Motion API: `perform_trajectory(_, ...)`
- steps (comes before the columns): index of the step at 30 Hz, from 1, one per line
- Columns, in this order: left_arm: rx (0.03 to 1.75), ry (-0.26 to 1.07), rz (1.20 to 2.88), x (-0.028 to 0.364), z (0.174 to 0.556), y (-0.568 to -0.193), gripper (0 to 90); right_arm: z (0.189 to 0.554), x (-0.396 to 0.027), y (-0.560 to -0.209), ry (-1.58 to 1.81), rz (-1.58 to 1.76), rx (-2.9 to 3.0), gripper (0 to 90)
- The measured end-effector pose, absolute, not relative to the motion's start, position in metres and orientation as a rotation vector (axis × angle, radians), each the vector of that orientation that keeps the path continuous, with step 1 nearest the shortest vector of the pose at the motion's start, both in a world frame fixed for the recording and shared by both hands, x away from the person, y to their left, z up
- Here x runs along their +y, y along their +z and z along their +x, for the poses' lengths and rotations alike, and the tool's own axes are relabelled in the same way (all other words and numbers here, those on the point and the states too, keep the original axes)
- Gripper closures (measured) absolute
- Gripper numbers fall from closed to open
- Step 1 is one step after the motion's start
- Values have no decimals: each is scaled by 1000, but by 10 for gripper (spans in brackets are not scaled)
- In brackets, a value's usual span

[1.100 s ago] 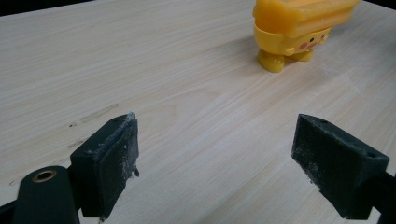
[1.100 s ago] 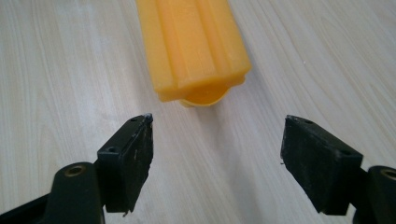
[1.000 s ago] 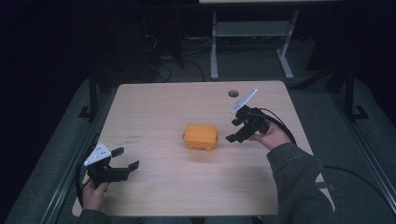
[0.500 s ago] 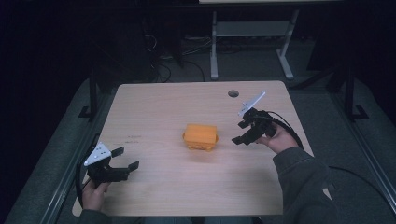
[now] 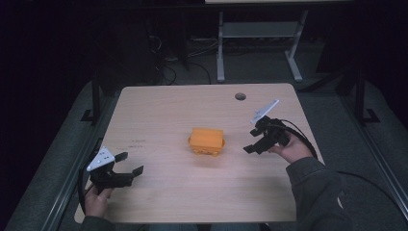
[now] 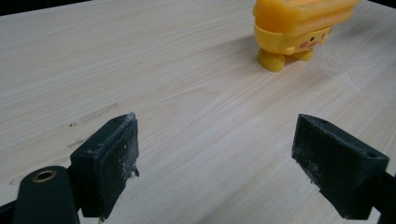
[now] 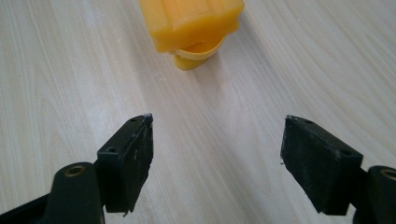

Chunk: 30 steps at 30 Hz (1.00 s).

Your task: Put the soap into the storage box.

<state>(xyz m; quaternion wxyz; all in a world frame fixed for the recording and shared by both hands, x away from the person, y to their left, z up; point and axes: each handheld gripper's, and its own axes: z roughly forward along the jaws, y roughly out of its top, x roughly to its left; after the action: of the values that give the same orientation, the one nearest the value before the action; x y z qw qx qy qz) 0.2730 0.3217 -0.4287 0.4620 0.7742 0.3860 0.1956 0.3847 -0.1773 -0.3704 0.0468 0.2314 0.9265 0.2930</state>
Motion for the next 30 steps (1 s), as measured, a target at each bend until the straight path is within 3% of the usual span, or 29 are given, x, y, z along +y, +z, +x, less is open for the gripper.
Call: perform_trajectory(30, 950, 482, 1906, 321, 273, -429, 141, 358, -211, -396, 917, 848, 2798, 245)
